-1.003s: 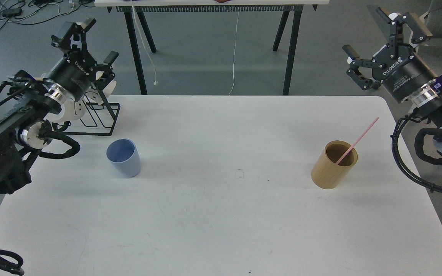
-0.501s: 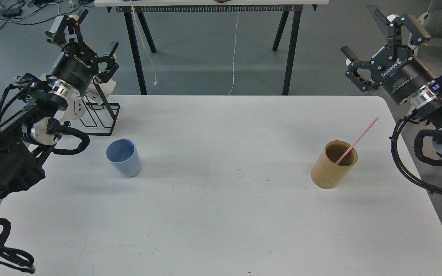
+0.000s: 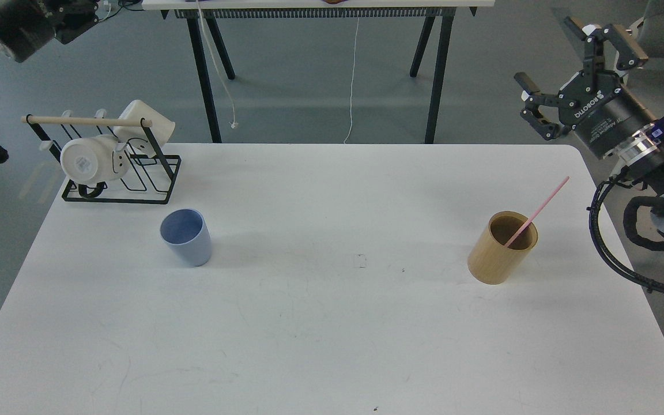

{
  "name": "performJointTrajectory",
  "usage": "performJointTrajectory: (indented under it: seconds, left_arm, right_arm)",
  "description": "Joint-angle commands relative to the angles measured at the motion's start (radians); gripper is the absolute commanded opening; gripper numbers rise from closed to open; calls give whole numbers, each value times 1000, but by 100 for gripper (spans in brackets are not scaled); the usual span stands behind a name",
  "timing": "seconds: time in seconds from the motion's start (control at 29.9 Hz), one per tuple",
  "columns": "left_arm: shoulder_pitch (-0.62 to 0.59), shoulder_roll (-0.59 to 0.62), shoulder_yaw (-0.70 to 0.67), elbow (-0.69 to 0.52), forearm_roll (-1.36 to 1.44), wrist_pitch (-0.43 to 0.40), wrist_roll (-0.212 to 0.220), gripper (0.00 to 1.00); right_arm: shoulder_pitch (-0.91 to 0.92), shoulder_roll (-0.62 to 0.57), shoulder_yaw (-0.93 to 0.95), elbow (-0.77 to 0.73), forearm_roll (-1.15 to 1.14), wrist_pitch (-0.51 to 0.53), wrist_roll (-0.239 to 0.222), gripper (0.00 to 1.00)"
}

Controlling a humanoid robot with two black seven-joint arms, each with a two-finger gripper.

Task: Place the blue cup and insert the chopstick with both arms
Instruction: 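Lower the left gripper to the blue cup and grasp its rim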

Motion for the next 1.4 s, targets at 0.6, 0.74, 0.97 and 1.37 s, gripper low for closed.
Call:
performJointTrajectory:
  seconds: [0.6,0.74,0.97,1.37]
  left_arm:
    - [-2,-16,519,-50,838,1,0,99]
    - [15,-60,520,4,838,1,0,98]
    - [43,-115,519,80,839,1,0,97]
    - [63,-132,513,88,830,1,0,81]
  right_arm:
    - [-28,2,-5,-5,-3,0,0,96]
    - [-33,-5,-2,-2,-3,0,0,96]
    - [-35,-8,-2,0,-3,0,0,96]
    - [-38,-7,-7,0,-3,0,0,96]
